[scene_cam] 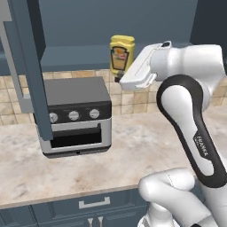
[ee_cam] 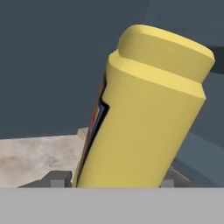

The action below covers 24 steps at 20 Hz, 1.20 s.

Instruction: Move the mustard and ketchup from the cabinet to the dining counter.

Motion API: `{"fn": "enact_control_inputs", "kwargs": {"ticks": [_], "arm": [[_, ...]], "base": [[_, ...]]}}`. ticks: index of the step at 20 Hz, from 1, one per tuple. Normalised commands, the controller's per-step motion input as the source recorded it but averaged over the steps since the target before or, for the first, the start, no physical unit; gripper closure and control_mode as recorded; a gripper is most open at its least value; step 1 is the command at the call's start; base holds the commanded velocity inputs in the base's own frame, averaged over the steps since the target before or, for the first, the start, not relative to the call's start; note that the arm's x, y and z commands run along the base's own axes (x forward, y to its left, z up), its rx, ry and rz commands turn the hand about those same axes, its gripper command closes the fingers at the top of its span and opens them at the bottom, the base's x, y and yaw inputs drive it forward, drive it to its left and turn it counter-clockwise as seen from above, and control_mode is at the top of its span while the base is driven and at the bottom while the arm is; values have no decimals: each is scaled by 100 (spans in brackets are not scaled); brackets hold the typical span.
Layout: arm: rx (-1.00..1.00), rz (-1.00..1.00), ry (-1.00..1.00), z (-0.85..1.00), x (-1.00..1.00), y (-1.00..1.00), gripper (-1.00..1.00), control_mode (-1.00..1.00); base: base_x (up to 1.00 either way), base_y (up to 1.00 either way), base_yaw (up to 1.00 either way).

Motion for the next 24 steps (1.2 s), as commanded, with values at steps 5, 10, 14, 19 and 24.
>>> {"fn": "enact_control_inputs", "kwargs": {"ticks": [5,10,14,19,24], "arm": [[2,-15,1,0,-54,-17,100,-100],[1,-8,2,-2,-40,-25,100,-100],[2,-6,8,-6,-29,-25,100,-100],[0,-2,5,-1,-9,-12,100,-100],[0,0,0,0,0,0,100,-100]], "base": [[0,0,0],[0,0,0],[0,0,0],[0,0,0],[0,0,0]]}}
